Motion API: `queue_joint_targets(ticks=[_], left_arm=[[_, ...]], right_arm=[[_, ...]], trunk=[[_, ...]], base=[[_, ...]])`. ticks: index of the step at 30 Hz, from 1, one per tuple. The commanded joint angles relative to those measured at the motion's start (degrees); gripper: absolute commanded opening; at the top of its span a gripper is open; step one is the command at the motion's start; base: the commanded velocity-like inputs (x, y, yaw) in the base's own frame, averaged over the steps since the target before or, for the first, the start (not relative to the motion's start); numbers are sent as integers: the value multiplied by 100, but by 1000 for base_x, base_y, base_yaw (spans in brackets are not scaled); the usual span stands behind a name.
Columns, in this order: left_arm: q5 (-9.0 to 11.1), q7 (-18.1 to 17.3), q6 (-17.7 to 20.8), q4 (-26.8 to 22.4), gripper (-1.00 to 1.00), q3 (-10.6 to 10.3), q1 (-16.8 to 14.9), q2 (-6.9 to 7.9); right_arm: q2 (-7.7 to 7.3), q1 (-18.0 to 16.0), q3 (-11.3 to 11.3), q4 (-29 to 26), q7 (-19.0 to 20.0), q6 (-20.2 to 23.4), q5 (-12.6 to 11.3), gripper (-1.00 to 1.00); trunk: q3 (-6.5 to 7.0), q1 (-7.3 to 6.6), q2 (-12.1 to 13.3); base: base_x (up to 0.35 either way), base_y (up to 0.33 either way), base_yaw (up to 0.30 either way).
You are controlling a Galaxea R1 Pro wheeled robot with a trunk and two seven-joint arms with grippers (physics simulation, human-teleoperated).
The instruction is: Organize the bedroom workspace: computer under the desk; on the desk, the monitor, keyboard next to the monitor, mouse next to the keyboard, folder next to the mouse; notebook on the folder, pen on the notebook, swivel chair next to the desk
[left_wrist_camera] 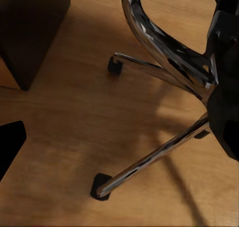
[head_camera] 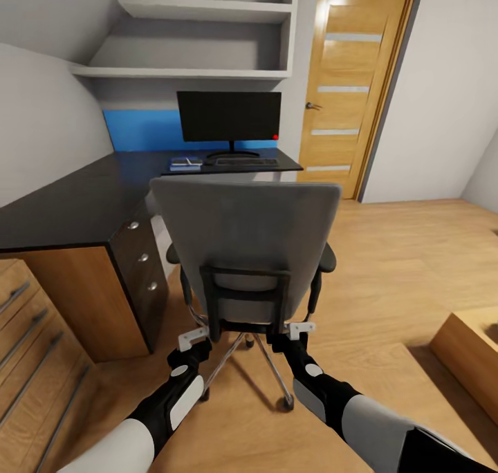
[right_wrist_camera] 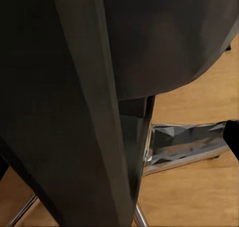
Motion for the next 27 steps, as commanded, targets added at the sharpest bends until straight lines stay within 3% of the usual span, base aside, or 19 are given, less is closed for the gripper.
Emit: queue_joint_targets(ticks=[1, 27], left_arm=[[61, 28, -39, 2, 100, -50, -6, 4], [41, 28, -48, 2, 100, -50, -6, 4]], right_arm=[[0, -9, 39, -9, -30, -19, 16, 100], [11, -7, 48, -21, -29, -19, 23, 100]], trunk=[[-4, 2, -2], [-4, 2, -2]], base=[[326, 0, 1], [328, 0, 7]])
